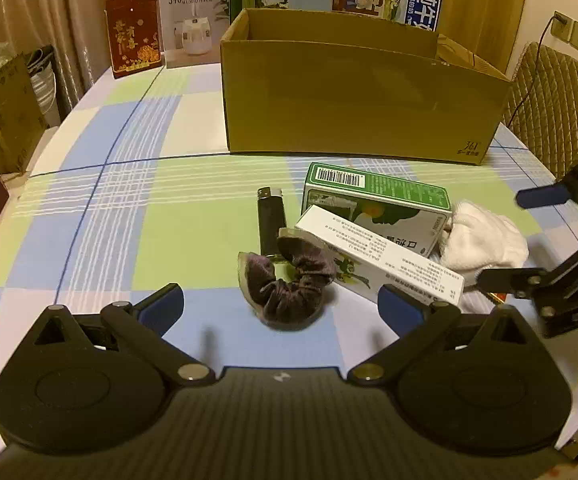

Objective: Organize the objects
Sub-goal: 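Grasp the white towel with the right gripper while the left grasps the brown scrunchie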

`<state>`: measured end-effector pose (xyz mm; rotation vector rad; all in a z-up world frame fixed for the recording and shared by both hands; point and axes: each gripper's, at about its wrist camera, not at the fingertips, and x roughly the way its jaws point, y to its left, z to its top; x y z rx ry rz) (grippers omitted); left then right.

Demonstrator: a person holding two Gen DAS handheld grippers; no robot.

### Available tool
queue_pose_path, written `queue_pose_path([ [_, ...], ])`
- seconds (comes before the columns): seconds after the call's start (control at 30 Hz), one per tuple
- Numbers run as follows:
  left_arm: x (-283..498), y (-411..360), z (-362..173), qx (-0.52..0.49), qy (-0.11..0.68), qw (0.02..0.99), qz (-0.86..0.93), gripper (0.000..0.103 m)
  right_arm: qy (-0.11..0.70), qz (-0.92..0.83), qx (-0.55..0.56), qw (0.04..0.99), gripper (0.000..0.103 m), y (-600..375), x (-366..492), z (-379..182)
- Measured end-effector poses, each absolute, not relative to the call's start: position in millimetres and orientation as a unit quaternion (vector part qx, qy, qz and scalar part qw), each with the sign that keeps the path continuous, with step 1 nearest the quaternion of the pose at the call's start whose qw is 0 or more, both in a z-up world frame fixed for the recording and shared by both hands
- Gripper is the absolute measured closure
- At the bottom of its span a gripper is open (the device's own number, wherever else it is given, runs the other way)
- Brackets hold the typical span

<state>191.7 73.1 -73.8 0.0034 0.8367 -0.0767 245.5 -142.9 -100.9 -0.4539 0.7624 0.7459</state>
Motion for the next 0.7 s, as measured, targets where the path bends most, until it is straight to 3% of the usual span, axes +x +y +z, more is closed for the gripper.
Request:
queue_pose_path([
  [0.2,202,76,-81,-0.011,0.412,0.911,-0.034,0.002,0.377,0.358,-0.211,0.828,0.032,-137,253,-109],
  [0.37,208,75,-90,-0.016,0.418,0.908,-0.033,0.005,0.376,0.344,-0.205,0.836,0.067,-133,250,-101],
  [0.43,211,72,-94,-0.013,0.416,0.909,-0.032,0.008,0.376,0.343,-0.195,0.838,0.069,-134,251,-98],
  [0.7,218,62,-104,0.017,0.41,0.912,-0.02,0.041,0.382,0.329,-0.172,0.847,0.069,-139,252,-91],
])
